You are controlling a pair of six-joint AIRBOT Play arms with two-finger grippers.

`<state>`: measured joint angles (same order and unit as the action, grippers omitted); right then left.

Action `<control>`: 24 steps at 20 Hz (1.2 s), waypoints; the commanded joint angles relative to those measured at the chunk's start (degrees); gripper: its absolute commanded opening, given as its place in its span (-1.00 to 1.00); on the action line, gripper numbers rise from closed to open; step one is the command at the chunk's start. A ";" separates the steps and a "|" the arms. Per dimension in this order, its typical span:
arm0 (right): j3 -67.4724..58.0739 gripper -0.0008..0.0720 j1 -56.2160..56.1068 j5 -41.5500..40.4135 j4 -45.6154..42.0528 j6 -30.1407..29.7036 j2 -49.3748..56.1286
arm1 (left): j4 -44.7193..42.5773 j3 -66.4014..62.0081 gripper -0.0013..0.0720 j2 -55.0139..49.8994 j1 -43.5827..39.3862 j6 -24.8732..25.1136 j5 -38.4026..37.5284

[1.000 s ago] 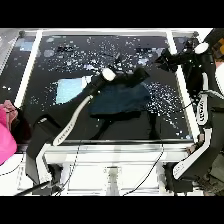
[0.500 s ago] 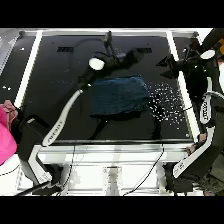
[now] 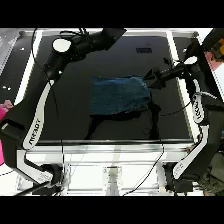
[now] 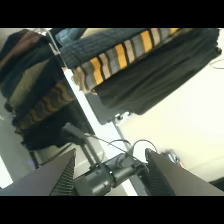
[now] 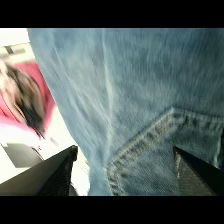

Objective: Fold the clothes and pants, and hang the long-sleeved shirts on hangers.

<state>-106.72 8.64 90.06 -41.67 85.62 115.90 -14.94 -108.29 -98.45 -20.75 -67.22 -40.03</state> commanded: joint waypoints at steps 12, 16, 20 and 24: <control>1.44 0.89 -1.95 2.19 -8.39 -0.09 5.20 | 0.04 -0.02 0.32 0.50 0.72 0.15 -7.45; 4.52 0.88 -0.90 1.99 -8.44 -1.36 5.95 | 0.04 -0.02 0.32 0.50 0.72 0.17 -7.82; 5.01 0.88 -0.35 1.90 -6.73 -1.44 6.54 | 0.04 -0.02 0.32 0.50 0.72 0.17 -7.80; 5.33 0.80 -2.84 1.88 -4.04 -2.89 8.44 | 0.04 -0.02 0.32 0.50 0.72 0.17 -7.80</control>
<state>-101.69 7.11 92.99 -46.74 83.64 123.11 -14.90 -108.29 -98.00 -20.08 -67.07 -47.83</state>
